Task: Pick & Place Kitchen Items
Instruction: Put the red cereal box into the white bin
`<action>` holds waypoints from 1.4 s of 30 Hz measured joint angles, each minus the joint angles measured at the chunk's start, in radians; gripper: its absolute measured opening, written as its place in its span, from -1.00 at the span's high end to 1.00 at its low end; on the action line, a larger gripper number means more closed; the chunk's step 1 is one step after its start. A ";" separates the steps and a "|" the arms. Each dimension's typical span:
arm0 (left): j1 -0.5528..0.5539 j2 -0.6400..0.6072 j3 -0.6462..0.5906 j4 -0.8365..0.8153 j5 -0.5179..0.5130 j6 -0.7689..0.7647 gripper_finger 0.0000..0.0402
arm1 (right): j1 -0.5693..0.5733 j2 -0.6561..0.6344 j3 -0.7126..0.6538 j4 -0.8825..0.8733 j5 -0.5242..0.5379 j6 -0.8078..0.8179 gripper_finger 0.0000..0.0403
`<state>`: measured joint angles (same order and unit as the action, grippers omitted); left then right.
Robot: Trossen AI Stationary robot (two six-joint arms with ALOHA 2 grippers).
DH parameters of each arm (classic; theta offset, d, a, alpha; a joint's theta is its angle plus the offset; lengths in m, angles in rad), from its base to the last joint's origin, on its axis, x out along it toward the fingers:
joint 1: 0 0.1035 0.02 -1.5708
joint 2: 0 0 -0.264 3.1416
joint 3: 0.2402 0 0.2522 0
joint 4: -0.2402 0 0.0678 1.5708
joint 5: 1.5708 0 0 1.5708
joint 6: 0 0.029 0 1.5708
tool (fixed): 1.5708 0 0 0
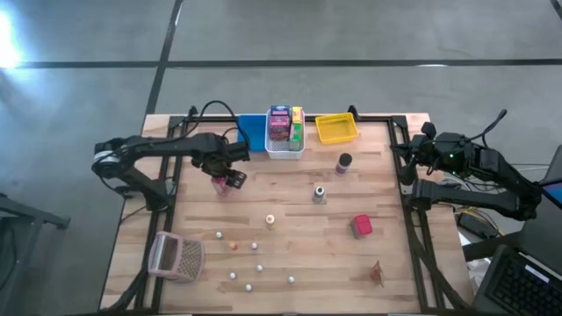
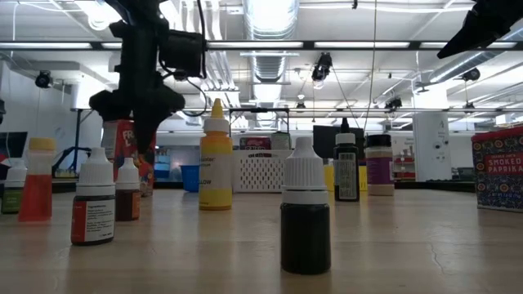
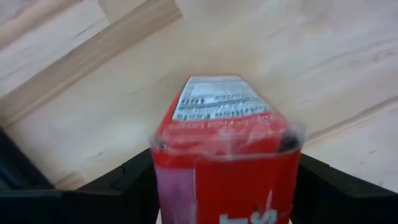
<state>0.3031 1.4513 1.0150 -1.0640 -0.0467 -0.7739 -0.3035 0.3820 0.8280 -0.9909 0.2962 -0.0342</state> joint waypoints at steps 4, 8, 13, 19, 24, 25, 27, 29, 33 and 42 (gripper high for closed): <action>0.003 0.002 -0.027 0.038 0.000 0.008 -0.36 | 0.000 0.000 0.000 0.000 0.000 -0.001 0.96; 0.004 0.002 -0.060 0.053 0.000 0.013 -0.36 | 0.000 0.000 0.000 0.000 0.000 -0.001 0.96; 0.013 0.002 -0.083 0.073 0.000 0.019 -0.36 | 0.000 0.000 0.000 0.000 0.000 0.000 0.96; 0.018 0.002 -0.085 0.108 -0.001 0.041 -0.33 | 0.000 0.000 0.000 0.000 0.000 -0.002 0.96; 0.018 0.002 -0.085 0.100 0.007 0.042 -0.18 | 0.000 0.000 0.000 0.000 0.000 -0.002 0.96; 0.018 0.002 -0.085 0.098 0.008 0.042 -0.14 | 0.000 0.000 0.000 0.000 0.000 -0.001 0.96; 0.018 0.002 -0.085 0.098 0.008 0.042 -0.07 | 0.000 0.000 0.000 0.000 0.000 -0.002 0.96; 0.018 0.002 -0.085 0.098 0.008 0.049 -0.01 | 0.000 0.000 0.000 0.000 0.000 -0.001 0.96; 0.018 0.002 -0.085 0.097 0.008 0.064 0.06 | 0.000 0.000 0.000 0.000 0.000 -0.001 0.96; 0.018 0.002 -0.056 0.031 0.037 0.126 0.08 | 0.000 0.000 0.000 0.000 0.000 0.000 0.96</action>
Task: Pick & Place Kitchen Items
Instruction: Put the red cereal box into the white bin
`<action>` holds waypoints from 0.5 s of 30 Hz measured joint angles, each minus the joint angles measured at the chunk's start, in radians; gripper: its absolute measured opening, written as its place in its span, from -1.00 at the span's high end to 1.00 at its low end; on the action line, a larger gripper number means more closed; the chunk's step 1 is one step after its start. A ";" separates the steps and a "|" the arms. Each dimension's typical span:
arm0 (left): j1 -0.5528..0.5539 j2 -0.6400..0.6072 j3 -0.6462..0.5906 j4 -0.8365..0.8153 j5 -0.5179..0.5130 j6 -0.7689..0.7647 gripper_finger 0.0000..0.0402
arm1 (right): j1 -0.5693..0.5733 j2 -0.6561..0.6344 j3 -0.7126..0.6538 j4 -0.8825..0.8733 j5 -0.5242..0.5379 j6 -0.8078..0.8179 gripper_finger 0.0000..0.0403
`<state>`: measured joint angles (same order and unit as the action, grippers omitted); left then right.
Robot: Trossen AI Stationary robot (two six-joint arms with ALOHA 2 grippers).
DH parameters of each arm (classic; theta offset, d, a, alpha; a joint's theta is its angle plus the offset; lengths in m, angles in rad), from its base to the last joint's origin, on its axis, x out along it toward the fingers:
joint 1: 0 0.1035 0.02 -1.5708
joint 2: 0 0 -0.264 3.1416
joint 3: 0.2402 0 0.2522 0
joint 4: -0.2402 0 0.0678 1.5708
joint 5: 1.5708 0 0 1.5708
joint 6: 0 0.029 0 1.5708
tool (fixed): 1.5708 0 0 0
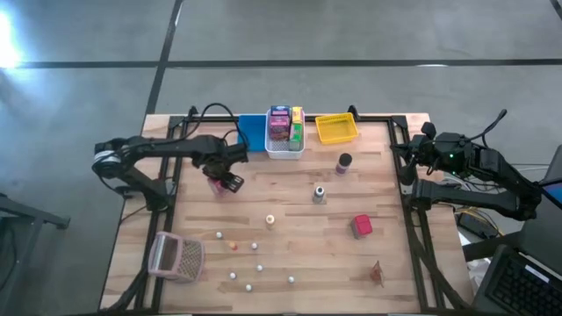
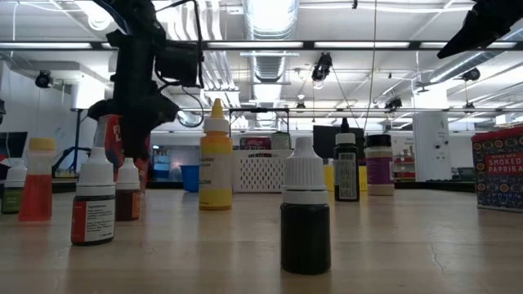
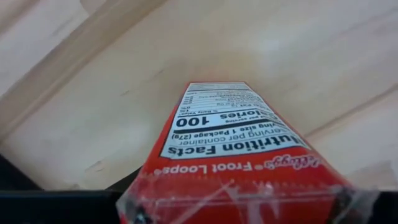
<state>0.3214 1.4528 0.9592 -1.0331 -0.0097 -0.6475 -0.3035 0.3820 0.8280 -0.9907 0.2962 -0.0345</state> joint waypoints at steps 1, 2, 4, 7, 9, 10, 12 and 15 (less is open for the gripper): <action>0.000 0.000 0.013 -0.008 0.000 0.014 0.08 | 0.000 0.000 0.000 0.000 0.000 -0.001 0.96; 0.000 0.000 0.028 -0.013 0.000 0.029 0.08 | 0.000 0.000 0.000 0.000 0.000 -0.002 0.96; 0.000 0.000 0.064 -0.015 0.000 0.060 0.08 | 0.000 0.000 0.000 0.000 0.000 0.000 0.96; 0.000 0.000 0.135 -0.015 0.000 0.136 0.08 | 0.000 0.000 0.000 0.000 0.000 -0.002 0.96; 0.000 0.000 0.191 -0.014 -0.004 0.188 0.08 | 0.000 0.000 0.000 0.000 0.000 0.000 0.96; 0.000 0.000 0.219 -0.012 -0.012 0.204 0.08 | 0.000 0.000 0.000 0.000 0.000 -0.002 0.96; 0.000 0.000 0.279 0.002 -0.030 0.223 0.08 | 0.000 0.000 0.000 0.000 0.000 0.000 0.96; 0.000 0.000 0.377 0.052 -0.034 0.263 0.08 | 0.000 0.000 0.000 0.000 0.000 -0.002 0.96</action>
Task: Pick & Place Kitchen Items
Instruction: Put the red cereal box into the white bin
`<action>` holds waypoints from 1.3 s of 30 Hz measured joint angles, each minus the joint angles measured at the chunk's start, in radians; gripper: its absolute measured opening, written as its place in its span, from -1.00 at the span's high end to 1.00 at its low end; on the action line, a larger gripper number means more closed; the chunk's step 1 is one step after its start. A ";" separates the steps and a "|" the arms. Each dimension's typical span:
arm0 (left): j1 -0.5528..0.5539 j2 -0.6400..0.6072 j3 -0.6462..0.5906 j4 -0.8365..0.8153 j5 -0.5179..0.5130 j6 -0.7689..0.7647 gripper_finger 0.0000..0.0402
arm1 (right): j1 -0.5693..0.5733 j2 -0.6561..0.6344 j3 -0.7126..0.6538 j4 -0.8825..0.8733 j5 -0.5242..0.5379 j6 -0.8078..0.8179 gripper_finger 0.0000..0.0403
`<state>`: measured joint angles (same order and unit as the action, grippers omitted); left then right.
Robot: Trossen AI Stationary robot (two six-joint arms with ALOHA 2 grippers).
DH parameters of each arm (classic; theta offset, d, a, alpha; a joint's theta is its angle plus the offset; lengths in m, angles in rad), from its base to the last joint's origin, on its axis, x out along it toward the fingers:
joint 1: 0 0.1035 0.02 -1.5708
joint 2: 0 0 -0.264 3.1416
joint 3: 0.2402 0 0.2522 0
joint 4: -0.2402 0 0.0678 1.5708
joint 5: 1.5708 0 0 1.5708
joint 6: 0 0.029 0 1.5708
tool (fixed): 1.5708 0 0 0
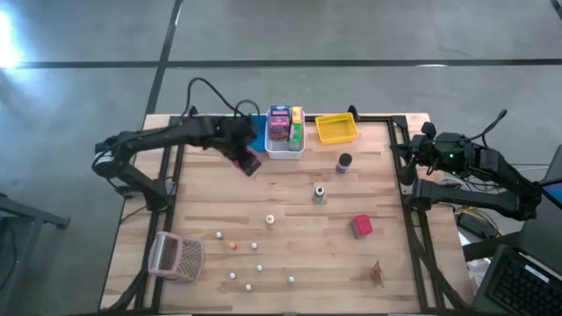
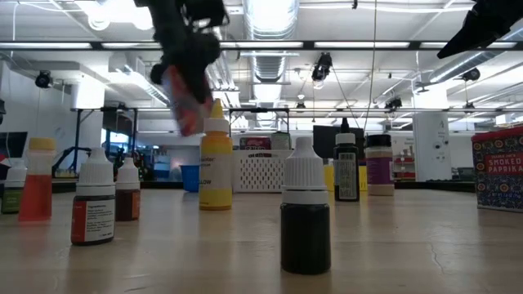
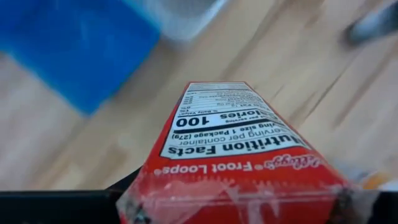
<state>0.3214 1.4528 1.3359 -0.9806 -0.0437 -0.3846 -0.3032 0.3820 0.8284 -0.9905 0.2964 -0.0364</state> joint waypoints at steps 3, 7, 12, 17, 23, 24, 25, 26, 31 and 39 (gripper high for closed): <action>0.000 0.002 0.095 0.027 -0.001 0.058 0.08 | 0.000 0.000 0.000 0.000 0.000 0.001 0.96; 0.005 0.019 0.206 0.039 -0.001 0.151 0.08 | 0.000 0.000 0.000 0.000 0.000 0.001 0.96; 0.019 0.084 0.300 0.035 -0.002 0.243 0.09 | 0.000 0.000 0.000 0.000 0.000 0.000 0.96; 0.043 0.199 0.372 -0.056 -0.003 0.369 0.09 | 0.000 0.000 0.000 0.000 0.000 0.000 0.96; 0.082 0.313 0.454 -0.127 -0.024 0.469 0.09 | 0.000 0.000 0.000 0.000 0.000 0.002 0.96; 0.086 0.330 0.467 -0.128 -0.025 0.489 0.09 | 0.000 0.000 0.000 0.000 0.000 0.001 0.96; 0.088 0.348 0.480 -0.127 -0.027 0.507 0.09 | 0.000 0.000 0.000 0.000 0.000 0.000 0.96; 0.091 0.364 0.492 -0.127 -0.030 0.524 0.09 | 0.000 0.000 0.000 0.000 0.000 0.000 0.96; 0.101 0.426 0.565 -0.145 -0.066 0.610 0.09 | 0.000 0.000 0.000 0.000 0.000 0.002 0.96; 0.111 0.449 0.617 -0.167 -0.112 0.656 0.09 | 0.000 0.000 0.000 0.000 0.000 0.001 0.96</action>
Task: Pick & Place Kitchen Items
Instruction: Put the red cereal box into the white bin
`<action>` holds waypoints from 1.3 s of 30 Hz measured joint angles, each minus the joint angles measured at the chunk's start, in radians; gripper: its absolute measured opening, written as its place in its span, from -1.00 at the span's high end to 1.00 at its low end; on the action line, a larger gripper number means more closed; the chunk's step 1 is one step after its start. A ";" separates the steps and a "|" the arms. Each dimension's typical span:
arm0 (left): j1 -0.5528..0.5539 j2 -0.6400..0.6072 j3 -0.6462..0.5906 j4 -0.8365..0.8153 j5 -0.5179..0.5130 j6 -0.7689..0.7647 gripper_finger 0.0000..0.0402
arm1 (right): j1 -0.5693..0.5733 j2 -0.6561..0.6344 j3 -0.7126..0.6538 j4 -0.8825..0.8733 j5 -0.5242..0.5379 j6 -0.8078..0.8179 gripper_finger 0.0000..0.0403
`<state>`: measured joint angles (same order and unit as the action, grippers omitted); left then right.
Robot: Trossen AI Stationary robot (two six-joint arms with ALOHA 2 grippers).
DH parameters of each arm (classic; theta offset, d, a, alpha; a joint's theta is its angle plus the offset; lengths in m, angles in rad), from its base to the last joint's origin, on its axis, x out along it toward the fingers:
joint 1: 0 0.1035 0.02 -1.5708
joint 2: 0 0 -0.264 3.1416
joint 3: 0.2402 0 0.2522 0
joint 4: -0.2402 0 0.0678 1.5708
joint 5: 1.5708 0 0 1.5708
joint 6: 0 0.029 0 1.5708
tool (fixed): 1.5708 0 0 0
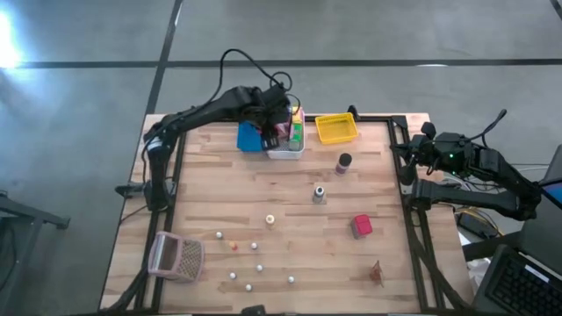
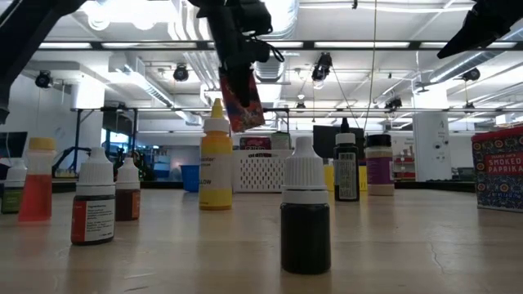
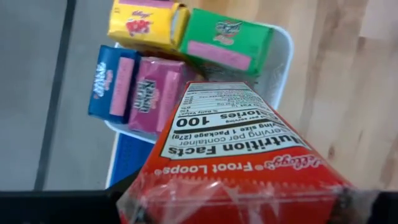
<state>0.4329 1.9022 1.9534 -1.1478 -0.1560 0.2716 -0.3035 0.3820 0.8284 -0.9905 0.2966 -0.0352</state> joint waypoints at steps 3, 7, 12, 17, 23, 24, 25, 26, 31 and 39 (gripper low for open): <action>0.002 0.003 -0.011 -0.001 -0.002 0.023 0.09 | 0.000 0.000 0.000 0.000 0.000 -0.001 0.96; 0.006 0.024 -0.011 0.003 0.000 0.046 0.09 | 0.000 0.000 0.000 0.000 0.000 -0.001 0.96; 0.007 0.055 -0.010 0.032 -0.006 0.085 0.09 | 0.000 0.000 0.000 0.000 0.000 -0.001 0.96; 0.007 0.083 -0.010 0.040 -0.037 0.121 0.09 | 0.000 0.000 0.000 0.000 0.000 0.000 0.96; 0.009 0.114 -0.010 0.081 -0.040 0.157 0.09 | 0.000 0.000 0.000 0.000 0.000 -0.001 0.96; 0.009 0.119 -0.010 0.093 -0.038 0.161 0.09 | 0.000 0.000 0.000 0.000 0.000 -0.001 0.96; 0.009 0.123 -0.010 0.098 -0.036 0.166 0.09 | 0.000 0.000 0.000 0.000 0.000 0.000 0.96; 0.009 0.131 -0.010 0.099 -0.035 0.172 0.09 | 0.000 0.000 0.000 0.000 0.000 0.001 0.96; 0.010 0.172 -0.010 0.090 -0.032 0.177 0.09 | 0.000 0.000 0.000 0.000 0.000 0.000 0.96; 0.010 0.227 -0.011 0.093 -0.029 0.199 0.09 | 0.000 0.000 0.000 0.000 0.000 0.000 0.96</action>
<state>0.4431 2.1290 1.9424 -1.0550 -0.1846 0.4707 -0.3032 0.3820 0.8280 -0.9909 0.2962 -0.0347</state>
